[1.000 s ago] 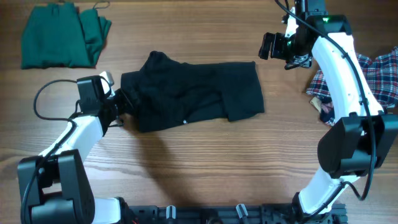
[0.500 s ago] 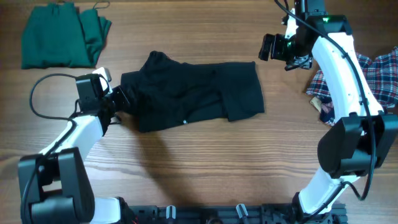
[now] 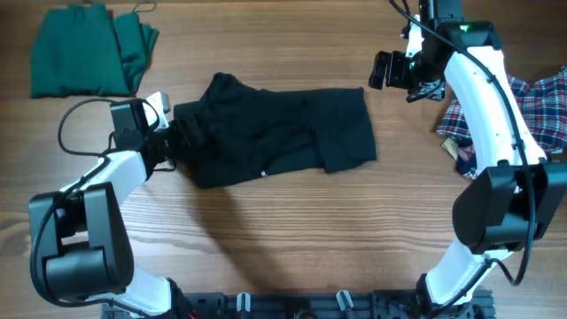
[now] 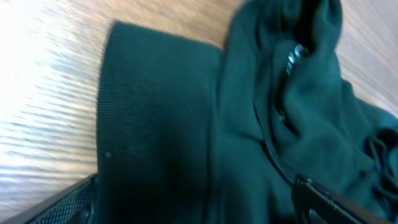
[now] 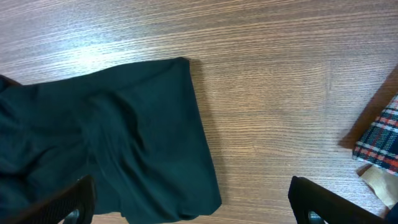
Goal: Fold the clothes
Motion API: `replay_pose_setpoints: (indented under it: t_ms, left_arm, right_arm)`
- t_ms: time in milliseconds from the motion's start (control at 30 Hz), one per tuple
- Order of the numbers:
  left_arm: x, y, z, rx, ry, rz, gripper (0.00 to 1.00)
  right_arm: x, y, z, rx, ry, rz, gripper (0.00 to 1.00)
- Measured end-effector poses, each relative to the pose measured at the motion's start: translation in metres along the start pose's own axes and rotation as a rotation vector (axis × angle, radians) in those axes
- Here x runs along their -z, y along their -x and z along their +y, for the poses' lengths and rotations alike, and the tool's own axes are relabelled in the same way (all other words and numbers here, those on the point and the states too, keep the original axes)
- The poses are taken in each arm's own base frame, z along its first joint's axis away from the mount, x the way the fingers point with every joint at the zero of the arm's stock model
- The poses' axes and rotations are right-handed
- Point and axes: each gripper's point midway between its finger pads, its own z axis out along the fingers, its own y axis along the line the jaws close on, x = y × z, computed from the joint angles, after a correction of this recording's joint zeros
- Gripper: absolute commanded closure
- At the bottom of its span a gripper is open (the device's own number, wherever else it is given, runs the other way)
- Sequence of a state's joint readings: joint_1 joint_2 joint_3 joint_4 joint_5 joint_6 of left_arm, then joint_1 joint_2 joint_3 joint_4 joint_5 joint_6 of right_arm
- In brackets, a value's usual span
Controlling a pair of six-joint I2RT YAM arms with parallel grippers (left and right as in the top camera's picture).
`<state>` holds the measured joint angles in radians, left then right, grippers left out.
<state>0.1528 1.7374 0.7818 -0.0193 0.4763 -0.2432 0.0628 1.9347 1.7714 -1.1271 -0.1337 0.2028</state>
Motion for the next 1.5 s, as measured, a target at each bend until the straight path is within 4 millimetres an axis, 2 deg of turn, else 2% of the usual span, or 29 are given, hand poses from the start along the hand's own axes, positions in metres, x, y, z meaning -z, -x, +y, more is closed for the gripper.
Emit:
replay_pose_setpoints:
  t_ms: [200,433,567,800,1100,1500]
  left_arm:
    - [0.002,-0.019,-0.013,0.04,-0.077,0.096,0.12]
    - [0.005,-0.035,-0.02,0.062,-0.122,0.164,0.13]
    - [0.005,-0.035,-0.021,0.059,-0.129,0.168,0.12]
    - [0.006,-0.036,-0.025,0.053,-0.154,0.172,0.01]
    - [0.009,-0.034,-0.026,0.02,-0.203,0.163,0.0]
    - [0.014,-0.046,-0.03,0.005,-0.249,0.212,0.0]
  right_arm:
    - [0.0,0.0,0.0,0.0,0.0,0.0,0.0]
    - [0.0,0.0,0.001,0.0,0.004,0.001,0.0]
    - [0.0,0.0,0.001,0.0,0.004,0.001,0.0]
    - [0.0,0.0,0.001,0.0,0.005,0.001,0.0]
    - [0.0,-0.001,0.001,0.0,0.007,0.003,0.0]
    - [0.0,-0.001,0.001,0.0,0.007,0.004,0.0]
